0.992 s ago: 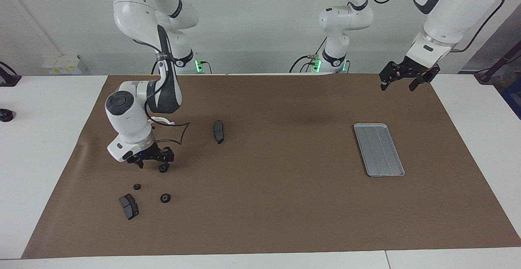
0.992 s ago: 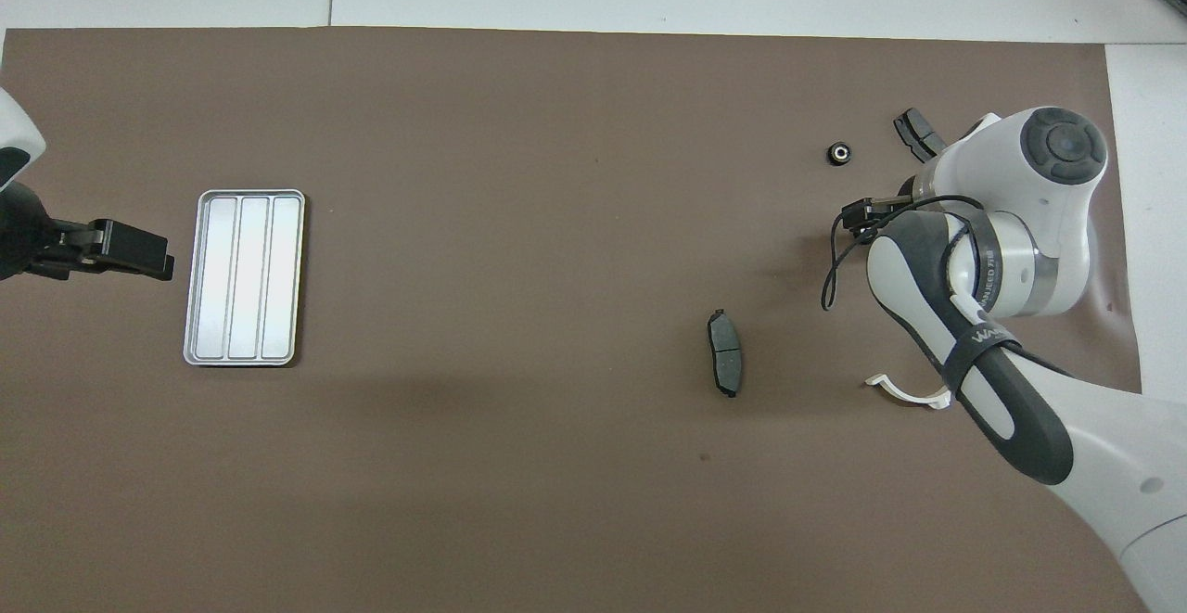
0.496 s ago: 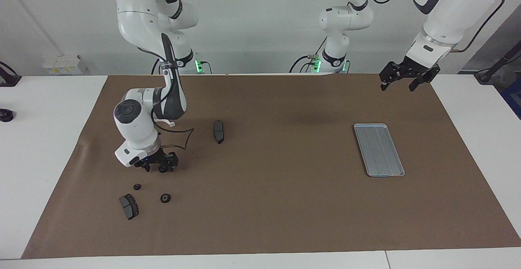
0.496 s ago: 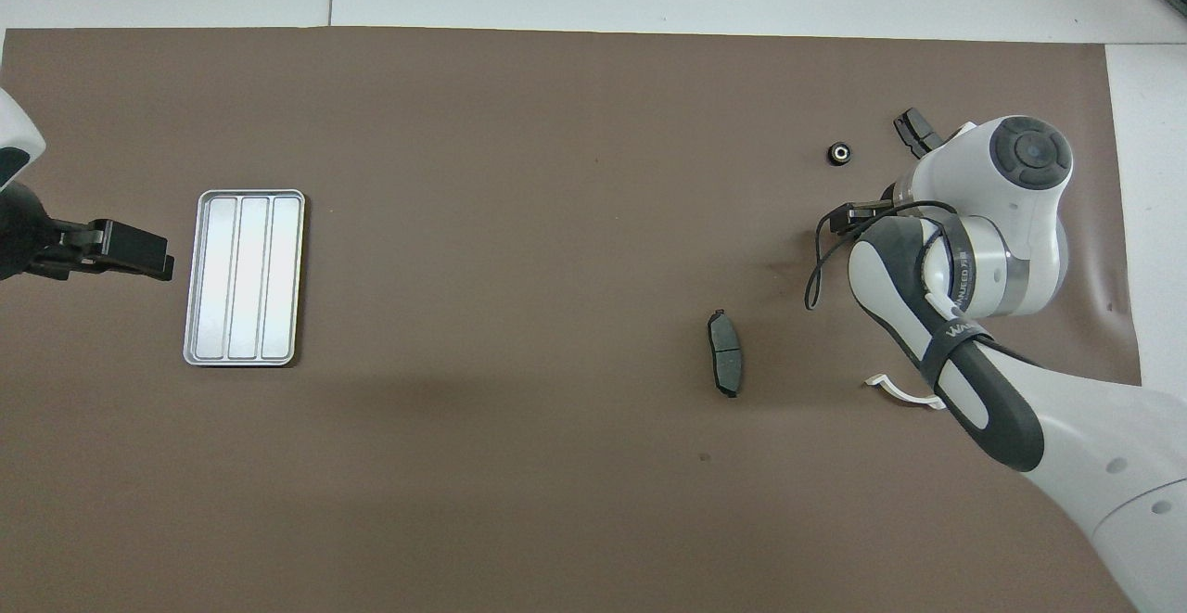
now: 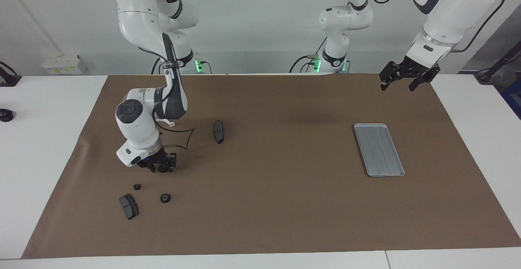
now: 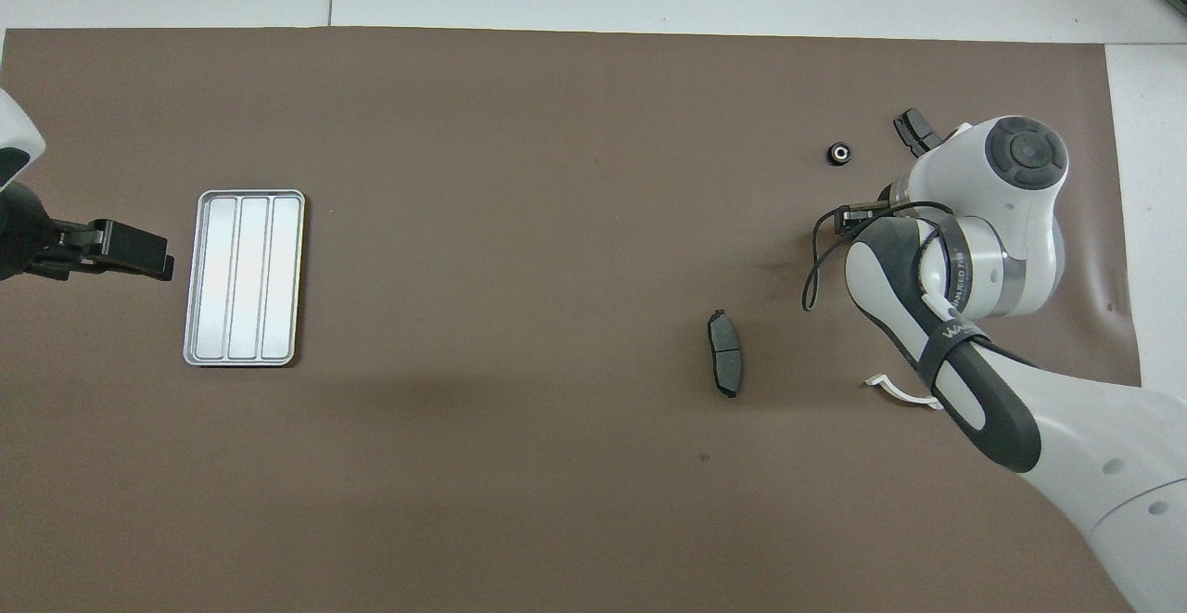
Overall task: Pick bearing gear from pile to tray
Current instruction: 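Close the right gripper on the black bearing gear and lift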
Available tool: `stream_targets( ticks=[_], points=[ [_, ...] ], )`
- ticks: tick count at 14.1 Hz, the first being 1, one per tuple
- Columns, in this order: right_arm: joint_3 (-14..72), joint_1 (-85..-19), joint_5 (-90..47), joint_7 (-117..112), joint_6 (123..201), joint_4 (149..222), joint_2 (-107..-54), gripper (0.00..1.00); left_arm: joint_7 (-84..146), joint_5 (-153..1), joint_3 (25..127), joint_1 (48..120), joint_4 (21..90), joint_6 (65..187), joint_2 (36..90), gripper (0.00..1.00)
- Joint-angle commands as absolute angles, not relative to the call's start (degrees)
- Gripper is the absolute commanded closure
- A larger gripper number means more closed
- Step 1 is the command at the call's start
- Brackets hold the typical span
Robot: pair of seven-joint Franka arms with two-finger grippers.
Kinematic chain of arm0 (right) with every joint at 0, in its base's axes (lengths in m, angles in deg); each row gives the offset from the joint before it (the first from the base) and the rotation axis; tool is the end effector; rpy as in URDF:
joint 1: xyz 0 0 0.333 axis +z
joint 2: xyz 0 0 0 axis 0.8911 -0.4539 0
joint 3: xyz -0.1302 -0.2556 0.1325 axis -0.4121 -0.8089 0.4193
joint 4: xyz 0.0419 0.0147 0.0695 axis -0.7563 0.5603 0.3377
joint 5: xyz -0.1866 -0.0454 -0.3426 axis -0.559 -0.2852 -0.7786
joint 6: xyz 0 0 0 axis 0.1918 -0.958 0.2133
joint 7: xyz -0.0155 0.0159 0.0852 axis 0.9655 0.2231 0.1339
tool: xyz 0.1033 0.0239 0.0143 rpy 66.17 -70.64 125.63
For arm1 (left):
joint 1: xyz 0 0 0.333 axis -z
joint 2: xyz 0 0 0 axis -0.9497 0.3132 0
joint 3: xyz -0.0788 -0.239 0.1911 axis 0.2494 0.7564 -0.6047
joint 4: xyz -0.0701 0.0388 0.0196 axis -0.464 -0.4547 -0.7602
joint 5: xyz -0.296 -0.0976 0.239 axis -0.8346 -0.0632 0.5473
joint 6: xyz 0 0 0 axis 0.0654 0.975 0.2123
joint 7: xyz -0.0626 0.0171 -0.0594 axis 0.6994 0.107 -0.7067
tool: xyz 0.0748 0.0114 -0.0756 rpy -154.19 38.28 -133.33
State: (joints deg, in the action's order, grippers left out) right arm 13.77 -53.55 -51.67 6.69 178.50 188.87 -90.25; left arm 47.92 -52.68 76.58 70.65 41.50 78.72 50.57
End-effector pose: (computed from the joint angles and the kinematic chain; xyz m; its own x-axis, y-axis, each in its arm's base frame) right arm 0.6415 0.0216 0.2893 0.9992 0.0077 0.0384 0.0058 -0.9988 0.0488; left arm 0.5410 -0.0313 0.6014 0.9963 -0.0761 -0.0403 -0.0747 -0.9966 0.0351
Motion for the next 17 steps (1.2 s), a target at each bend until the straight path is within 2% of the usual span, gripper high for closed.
stream_targets(
  ticks=[1, 5, 9, 11, 17],
  points=[
    [13.84, -53.43, -50.84, 7.59, 176.88, 189.32, -89.20, 0.51, 47.66, -53.47, 76.95, 69.82, 42.88, 78.44, 49.10, 0.00],
    [13.84, -53.43, -50.84, 7.68, 176.88, 189.23, -89.11, 0.63, 47.66, -53.47, 76.86, 69.82, 42.97, 78.44, 49.01, 0.00],
    [13.84, -53.43, -50.84, 8.03, 176.79, 189.23, -88.59, 0.80, 47.66, -53.47, 76.95, 69.82, 42.97, 78.44, 49.01, 0.00],
    [13.93, -53.43, -50.84, 8.03, 176.79, 189.05, -88.24, 0.85, 47.66, -53.47, 76.95, 69.82, 42.88, 78.44, 49.10, 0.00],
    [17.70, -49.75, -50.93, 8.91, 175.57, 184.93, -86.65, 0.85, 47.66, -53.47, 76.95, 69.82, 42.97, 78.44, 49.01, 0.00]
  ],
)
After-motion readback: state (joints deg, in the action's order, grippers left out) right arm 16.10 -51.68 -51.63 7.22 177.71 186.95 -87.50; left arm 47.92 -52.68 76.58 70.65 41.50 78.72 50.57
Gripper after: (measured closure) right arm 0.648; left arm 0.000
